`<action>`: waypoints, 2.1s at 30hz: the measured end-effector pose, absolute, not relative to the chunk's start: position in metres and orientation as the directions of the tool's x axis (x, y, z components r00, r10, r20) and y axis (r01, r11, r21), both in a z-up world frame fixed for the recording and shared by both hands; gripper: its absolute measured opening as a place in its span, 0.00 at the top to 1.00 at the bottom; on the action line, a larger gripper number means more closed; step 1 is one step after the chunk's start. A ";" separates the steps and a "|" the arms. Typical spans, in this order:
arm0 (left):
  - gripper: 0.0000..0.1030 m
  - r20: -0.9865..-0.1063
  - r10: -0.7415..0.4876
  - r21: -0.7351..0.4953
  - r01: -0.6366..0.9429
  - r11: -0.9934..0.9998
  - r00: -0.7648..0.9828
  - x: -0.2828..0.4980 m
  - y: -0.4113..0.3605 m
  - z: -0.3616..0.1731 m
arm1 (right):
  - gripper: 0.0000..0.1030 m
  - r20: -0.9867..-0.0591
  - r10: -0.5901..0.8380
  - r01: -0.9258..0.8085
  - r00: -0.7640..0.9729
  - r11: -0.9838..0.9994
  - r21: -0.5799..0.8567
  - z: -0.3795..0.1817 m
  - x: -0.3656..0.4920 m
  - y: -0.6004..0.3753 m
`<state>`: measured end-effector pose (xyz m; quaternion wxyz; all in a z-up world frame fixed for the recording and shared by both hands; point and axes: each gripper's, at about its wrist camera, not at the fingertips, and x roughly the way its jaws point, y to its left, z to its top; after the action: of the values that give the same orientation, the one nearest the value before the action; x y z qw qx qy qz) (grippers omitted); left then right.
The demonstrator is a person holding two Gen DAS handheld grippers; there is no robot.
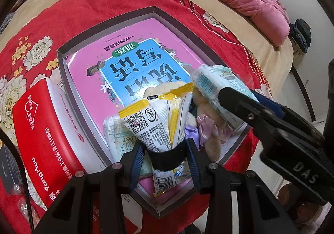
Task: Organize soft objects
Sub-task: 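Lower the snack bag with the left tool while the right tool lowers the pad packet into the box, then open both tools to release the snack bag and green pad packet in the box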
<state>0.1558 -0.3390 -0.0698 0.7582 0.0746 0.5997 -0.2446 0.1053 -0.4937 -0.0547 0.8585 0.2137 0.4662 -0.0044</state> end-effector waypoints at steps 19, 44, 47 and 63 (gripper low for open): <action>0.59 -0.936 -0.307 -0.196 0.471 0.860 0.170 0.152 -0.340 -0.058 | 0.30 -0.783 0.127 0.258 0.609 0.902 0.347 -0.026 0.079 -0.508; 0.32 -0.930 -0.294 -0.153 0.496 0.855 0.221 0.134 -0.329 -0.037 | 0.29 -0.751 0.095 0.272 0.654 0.896 0.351 0.006 0.058 -0.510; 0.30 -0.927 -0.298 -0.155 0.495 0.855 0.226 0.133 -0.327 -0.033 | 0.29 -0.749 0.087 0.275 0.657 0.897 0.346 0.010 0.055 -0.510; 0.15 -0.898 -0.325 -0.144 0.500 0.854 0.296 0.115 -0.309 -0.001 | 0.25 -0.757 0.038 0.285 0.653 0.913 0.292 0.024 0.048 -0.503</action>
<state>0.1153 -0.3091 -0.0014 0.8008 0.0818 0.5346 -0.2573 0.0481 -0.5027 0.0235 0.8875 0.1968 0.4108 -0.0696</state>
